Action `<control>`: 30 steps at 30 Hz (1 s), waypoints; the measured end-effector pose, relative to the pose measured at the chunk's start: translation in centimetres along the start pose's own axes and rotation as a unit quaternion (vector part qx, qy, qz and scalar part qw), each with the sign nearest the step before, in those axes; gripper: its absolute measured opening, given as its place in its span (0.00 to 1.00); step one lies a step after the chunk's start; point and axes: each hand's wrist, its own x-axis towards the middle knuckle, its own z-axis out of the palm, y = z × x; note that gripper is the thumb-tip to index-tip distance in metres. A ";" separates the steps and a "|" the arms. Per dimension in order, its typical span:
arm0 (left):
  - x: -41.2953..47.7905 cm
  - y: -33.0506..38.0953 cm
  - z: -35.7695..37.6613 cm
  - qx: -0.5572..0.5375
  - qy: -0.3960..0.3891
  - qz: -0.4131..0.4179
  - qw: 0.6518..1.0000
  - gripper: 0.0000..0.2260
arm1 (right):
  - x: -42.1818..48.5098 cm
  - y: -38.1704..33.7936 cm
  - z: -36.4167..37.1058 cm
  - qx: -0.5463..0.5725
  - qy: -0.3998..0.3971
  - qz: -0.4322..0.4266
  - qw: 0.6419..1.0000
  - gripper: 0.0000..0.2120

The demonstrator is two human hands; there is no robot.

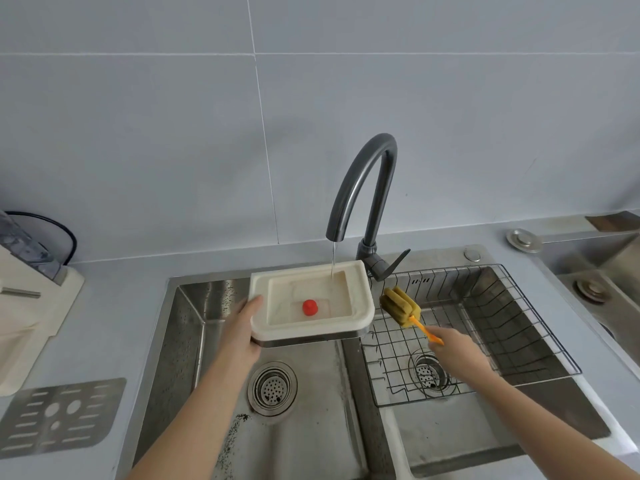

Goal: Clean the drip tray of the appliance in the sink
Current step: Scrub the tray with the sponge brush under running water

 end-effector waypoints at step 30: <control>0.3 -1.4 -0.9 0.005 0.038 -0.126 0.991 0.02 | 2.6 -2.3 5.3 -0.065 -0.113 -0.020 0.991 0.25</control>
